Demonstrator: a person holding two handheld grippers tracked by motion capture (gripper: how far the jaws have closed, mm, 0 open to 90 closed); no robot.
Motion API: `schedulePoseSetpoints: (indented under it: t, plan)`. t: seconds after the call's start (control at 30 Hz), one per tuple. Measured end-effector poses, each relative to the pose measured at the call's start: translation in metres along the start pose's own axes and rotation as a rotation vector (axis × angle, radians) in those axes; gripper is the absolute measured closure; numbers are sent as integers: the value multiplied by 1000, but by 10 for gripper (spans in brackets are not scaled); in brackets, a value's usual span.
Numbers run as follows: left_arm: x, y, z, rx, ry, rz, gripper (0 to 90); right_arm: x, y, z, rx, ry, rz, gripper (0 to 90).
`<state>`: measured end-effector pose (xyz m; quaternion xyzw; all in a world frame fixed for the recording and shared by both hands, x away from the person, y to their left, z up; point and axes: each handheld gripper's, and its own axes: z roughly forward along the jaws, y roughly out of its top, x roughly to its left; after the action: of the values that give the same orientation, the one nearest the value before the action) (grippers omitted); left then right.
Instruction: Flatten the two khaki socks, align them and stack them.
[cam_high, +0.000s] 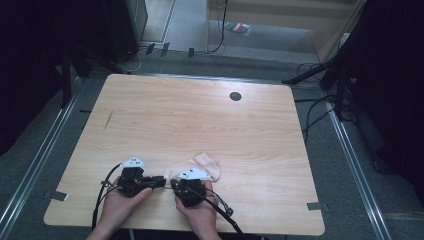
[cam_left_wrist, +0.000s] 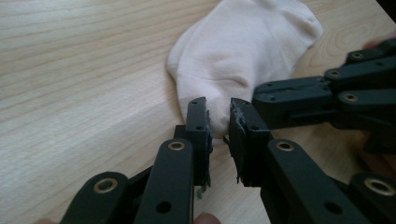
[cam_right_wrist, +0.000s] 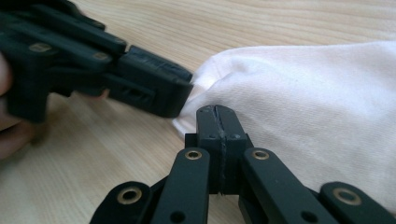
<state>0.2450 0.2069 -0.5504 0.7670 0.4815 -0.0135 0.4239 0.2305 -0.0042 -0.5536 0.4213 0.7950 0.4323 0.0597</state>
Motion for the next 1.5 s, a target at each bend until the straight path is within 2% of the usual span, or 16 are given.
schedulePoseSetpoints:
  t: [0.17,0.27,0.3,0.33,0.43,0.6,0.77,0.93,1.0,1.03,1.07,1.1,1.17,1.23,1.33,1.5]
  plan:
    - [-2,0,1,7,2,69,781,-10,6,-13,-59,-41,19,900]
    - [-5,1,2,11,13,96,774,-36,15,-31,-92,-166,-37,900]
    - [-5,1,2,9,13,96,775,-60,18,-39,-50,-181,-14,900]
    - [-4,2,3,8,16,97,775,-60,18,-39,-50,-181,-14,900]
    - [-1,4,4,-9,35,92,775,-91,11,-44,26,-207,2,900]
    - [3,7,6,-32,45,80,774,-92,4,-52,35,-189,-20,900]
    - [6,8,7,-51,41,68,768,-89,-5,-59,21,-162,31,900]
    - [9,6,1,-98,32,68,660,-91,-7,-64,-42,-138,52,892]
    - [11,5,-3,-138,16,63,622,-93,-6,-71,-86,-127,39,811]
    - [13,5,-10,-201,7,59,564,-94,-4,-78,-134,-138,10,670]
    - [13,5,-10,-201,7,59,530,-94,-4,-78,-134,-138,10,670]
    - [15,4,-18,-268,26,67,501,-99,-2,-85,-166,-138,7,532]
    - [16,4,-22,-298,40,70,456,-101,-2,-87,-176,-135,12,459]
    - [20,3,-31,-353,80,79,378,-112,-1,-97,-192,-163,27,273]
    - [23,2,-37,-373,108,80,328,-119,-1,-102,-192,-178,44,213]
    - [37,-1,-51,-385,231,43,162,-145,-8,-124,-224,-252,53,168]
